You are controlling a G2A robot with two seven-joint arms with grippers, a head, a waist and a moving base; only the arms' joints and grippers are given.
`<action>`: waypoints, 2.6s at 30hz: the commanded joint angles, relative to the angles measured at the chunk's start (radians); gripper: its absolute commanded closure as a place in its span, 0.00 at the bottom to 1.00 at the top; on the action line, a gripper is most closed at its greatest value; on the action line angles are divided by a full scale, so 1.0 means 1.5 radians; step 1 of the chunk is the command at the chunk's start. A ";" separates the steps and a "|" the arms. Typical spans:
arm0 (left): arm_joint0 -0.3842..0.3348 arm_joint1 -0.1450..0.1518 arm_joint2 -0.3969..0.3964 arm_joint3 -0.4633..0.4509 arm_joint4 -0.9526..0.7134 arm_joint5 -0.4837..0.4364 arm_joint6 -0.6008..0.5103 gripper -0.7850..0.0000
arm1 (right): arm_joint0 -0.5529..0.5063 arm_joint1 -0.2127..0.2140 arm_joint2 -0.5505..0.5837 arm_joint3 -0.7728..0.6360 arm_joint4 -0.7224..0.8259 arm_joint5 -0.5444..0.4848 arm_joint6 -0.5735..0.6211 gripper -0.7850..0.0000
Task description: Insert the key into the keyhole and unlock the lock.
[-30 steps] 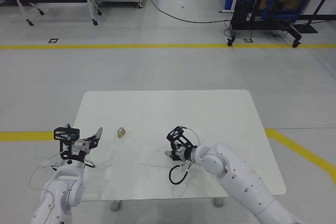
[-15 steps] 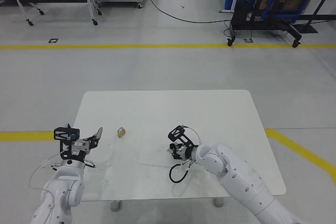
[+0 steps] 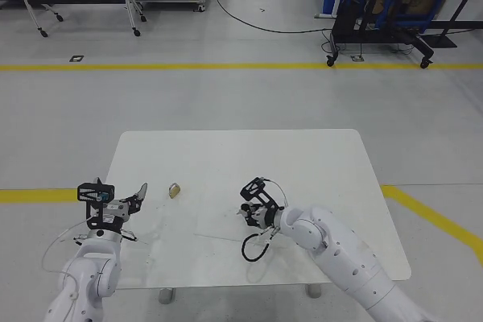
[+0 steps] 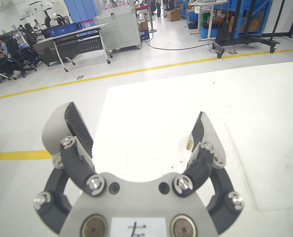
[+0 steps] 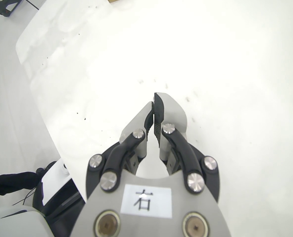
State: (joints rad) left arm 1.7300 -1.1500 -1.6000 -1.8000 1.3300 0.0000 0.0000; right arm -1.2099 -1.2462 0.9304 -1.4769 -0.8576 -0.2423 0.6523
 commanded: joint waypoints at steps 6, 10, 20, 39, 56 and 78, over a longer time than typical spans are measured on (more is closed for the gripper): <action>0.000 0.000 0.000 0.000 0.000 0.000 0.000 0.00 | -0.048 0.017 0.067 -0.045 0.029 -0.057 -0.059 1.00; 0.000 0.000 0.000 0.000 0.000 0.000 0.000 0.00 | -0.089 0.027 0.122 -0.065 0.079 -0.120 -0.135 1.00; 0.000 0.000 0.000 0.000 0.000 0.000 0.000 0.00 | -0.154 0.042 0.203 -0.041 0.204 -0.295 -0.249 1.00; -0.025 -0.010 0.009 -0.023 -0.564 -0.211 -0.184 0.00 | -0.136 0.032 0.147 0.039 0.328 -0.361 -0.249 1.00; -0.156 -0.002 0.082 0.123 -0.994 -0.297 -0.577 0.02 | -0.021 -0.005 0.001 0.156 0.642 -0.432 -0.141 1.00; -0.151 0.008 0.129 0.102 -0.909 -0.370 -0.579 0.72 | 0.030 -0.010 -0.042 0.203 0.782 -0.383 0.038 1.00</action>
State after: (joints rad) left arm 1.5037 -1.1382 -1.4093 -1.6461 -0.0339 -0.5543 -0.8699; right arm -1.1670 -1.2605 0.8681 -1.1759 0.3132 -0.8172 0.7073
